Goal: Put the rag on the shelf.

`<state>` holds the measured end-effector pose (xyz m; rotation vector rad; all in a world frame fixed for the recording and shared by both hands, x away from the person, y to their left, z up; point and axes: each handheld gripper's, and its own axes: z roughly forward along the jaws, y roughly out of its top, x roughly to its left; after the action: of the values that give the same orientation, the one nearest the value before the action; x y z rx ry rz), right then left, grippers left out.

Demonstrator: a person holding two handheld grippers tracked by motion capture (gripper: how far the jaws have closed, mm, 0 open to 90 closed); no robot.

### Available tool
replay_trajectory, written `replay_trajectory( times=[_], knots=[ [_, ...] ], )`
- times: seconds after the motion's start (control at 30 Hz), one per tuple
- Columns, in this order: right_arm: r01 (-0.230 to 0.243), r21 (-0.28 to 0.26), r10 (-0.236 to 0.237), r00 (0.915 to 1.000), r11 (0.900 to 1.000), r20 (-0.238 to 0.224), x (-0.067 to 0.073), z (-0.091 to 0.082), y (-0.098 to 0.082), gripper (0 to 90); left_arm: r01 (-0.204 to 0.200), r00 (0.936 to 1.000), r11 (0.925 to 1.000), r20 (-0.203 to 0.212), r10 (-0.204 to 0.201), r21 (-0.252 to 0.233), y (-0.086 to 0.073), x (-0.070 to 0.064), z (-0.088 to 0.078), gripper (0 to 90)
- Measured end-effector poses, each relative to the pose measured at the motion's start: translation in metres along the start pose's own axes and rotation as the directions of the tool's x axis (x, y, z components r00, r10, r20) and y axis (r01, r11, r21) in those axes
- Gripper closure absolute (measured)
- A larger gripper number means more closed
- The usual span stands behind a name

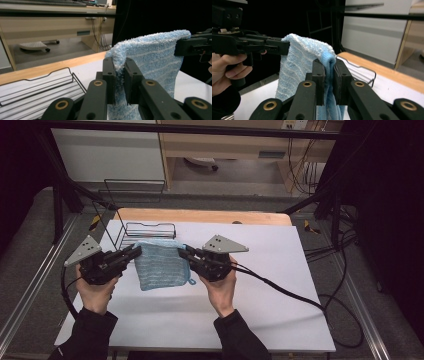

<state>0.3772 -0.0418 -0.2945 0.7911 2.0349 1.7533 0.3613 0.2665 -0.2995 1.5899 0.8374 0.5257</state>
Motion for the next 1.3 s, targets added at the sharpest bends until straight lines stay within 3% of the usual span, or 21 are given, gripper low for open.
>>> replay_trajectory(
  times=[0.73, 1.3],
  knots=[
    [0.04, -0.069, -0.041, 0.9991, 0.997, -0.011, 0.011, 0.037, 0.038, 82.0, -0.005, 0.9978, 0.9958, -0.067, -0.001, -0.092, 0.036, 0.029, -0.016, 81.1],
    [0.074, -0.134, -0.073, 0.9973, 0.988, 0.008, 0.014, 0.055, 0.076, 82.0, -0.006, 0.9966, 0.9814, -0.082, -0.01, -0.192, 0.07, 0.045, -0.022, 81.1]
  ],
)
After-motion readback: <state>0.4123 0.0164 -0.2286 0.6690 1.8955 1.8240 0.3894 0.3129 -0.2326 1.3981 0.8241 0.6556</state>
